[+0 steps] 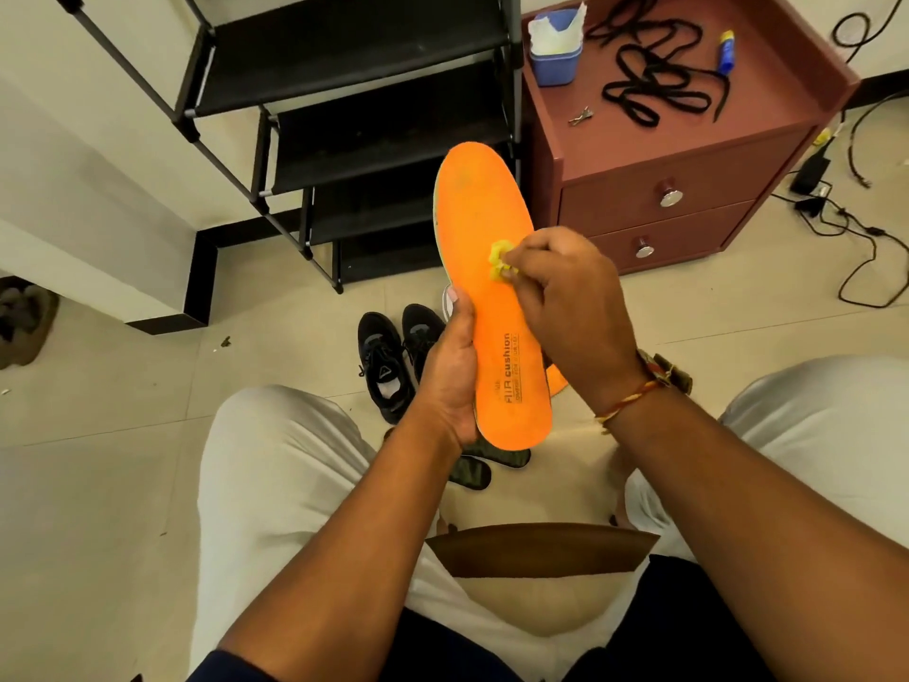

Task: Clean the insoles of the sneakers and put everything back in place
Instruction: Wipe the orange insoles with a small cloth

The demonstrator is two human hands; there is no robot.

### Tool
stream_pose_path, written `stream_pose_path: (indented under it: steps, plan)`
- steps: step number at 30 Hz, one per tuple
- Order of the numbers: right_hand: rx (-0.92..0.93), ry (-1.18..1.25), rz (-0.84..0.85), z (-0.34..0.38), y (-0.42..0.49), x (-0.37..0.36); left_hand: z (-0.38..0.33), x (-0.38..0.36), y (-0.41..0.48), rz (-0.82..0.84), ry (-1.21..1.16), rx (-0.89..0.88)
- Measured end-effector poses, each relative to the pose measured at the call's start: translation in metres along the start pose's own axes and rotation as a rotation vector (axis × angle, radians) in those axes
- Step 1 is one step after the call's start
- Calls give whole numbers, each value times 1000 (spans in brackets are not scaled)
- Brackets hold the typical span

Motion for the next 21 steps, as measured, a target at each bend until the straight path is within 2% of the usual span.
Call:
stream_pose_path:
  steps: [4,9,13,17,21]
  plan:
    - [-41,74,-20,-14,3,5,-5,-3,-4,5,73,-13]
    - [-7,124,192,2,-18,-15,-25,10,2,-54,33,-118]
    - [71,158,287,12,-33,-21,-31,21,7,-62,-16,-108]
    - [73,125,215,13,-32,-18,-27,17,5,-51,-16,-87]
    - [28,82,109,-2,-13,-11,-15,4,-5,-83,83,-96]
Point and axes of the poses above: each hand's wrist, its own y-axis towards the middle knuckle, its own x-axis out of the back of the hand, z = x × y, the point moved 5 cm from there along y, towards the middle knuckle, and after that the axes turned 4 degrees about x, right-handed, at the moved point
